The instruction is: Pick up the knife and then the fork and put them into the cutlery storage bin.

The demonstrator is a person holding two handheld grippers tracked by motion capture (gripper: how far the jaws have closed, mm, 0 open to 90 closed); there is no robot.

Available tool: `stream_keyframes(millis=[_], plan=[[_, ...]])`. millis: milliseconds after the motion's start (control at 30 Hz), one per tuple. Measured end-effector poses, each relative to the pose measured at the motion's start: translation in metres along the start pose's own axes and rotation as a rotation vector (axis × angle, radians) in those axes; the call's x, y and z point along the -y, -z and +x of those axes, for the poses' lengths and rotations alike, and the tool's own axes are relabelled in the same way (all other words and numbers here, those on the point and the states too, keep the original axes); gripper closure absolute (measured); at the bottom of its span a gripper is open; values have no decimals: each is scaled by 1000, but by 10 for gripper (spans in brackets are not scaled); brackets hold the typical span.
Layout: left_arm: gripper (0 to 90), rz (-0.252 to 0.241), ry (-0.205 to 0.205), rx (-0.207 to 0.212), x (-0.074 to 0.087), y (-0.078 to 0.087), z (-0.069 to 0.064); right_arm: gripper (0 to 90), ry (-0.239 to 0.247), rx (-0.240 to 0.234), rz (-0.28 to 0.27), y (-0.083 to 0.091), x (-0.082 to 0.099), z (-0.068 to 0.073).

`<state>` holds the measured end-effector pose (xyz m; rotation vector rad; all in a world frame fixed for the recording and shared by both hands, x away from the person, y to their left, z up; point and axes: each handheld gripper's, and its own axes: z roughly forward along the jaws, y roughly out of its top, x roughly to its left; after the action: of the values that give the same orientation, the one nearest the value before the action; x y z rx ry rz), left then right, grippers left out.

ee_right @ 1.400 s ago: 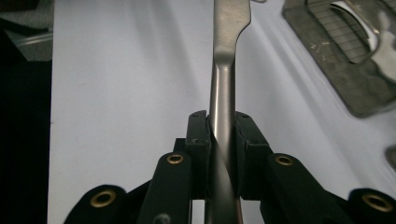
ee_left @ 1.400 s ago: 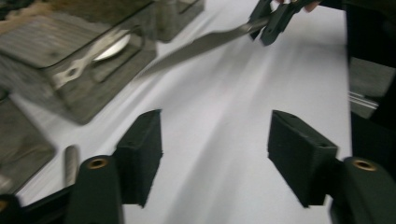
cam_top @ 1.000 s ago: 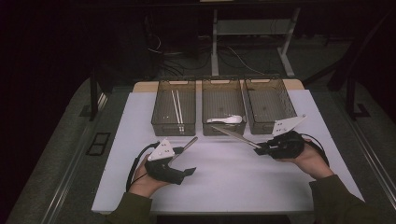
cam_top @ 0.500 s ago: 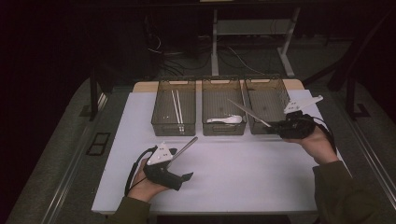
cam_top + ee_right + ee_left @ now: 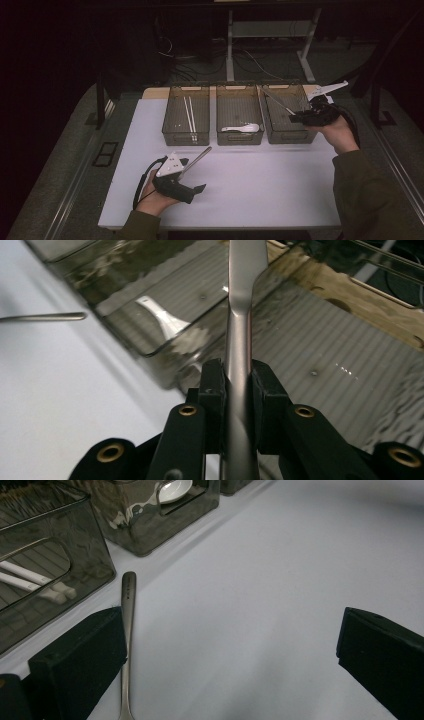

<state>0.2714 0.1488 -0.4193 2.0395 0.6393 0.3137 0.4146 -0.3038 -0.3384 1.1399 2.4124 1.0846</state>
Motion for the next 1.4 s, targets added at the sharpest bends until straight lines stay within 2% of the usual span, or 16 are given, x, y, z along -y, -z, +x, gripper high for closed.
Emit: stream_keyframes(millis=[333,467,667,933,1167,1267,1333,1400], plan=[[0,0,-3,11,-1,0,0,780,-85,55,50,-15,-4,-25],[0,2,-3,13,-1,0,0,780,-126,81,93,-25,-1,-35],[0,1,-2,18,-1,-1,0,779,-157,134,159,-42,1,-46],[0,-1,-3,25,-1,0,0,779,-177,157,236,-62,1,-46],[0,-6,2,28,-2,0,0,777,-177,167,292,-71,5,-47],[0,-6,2,29,-2,1,0,785,-176,171,297,-71,5,-47],[0,-6,3,30,-2,1,0,812,-178,175,278,-70,5,-46],[0,-9,4,30,-2,0,0,818,-179,157,259,-67,3,-46]])
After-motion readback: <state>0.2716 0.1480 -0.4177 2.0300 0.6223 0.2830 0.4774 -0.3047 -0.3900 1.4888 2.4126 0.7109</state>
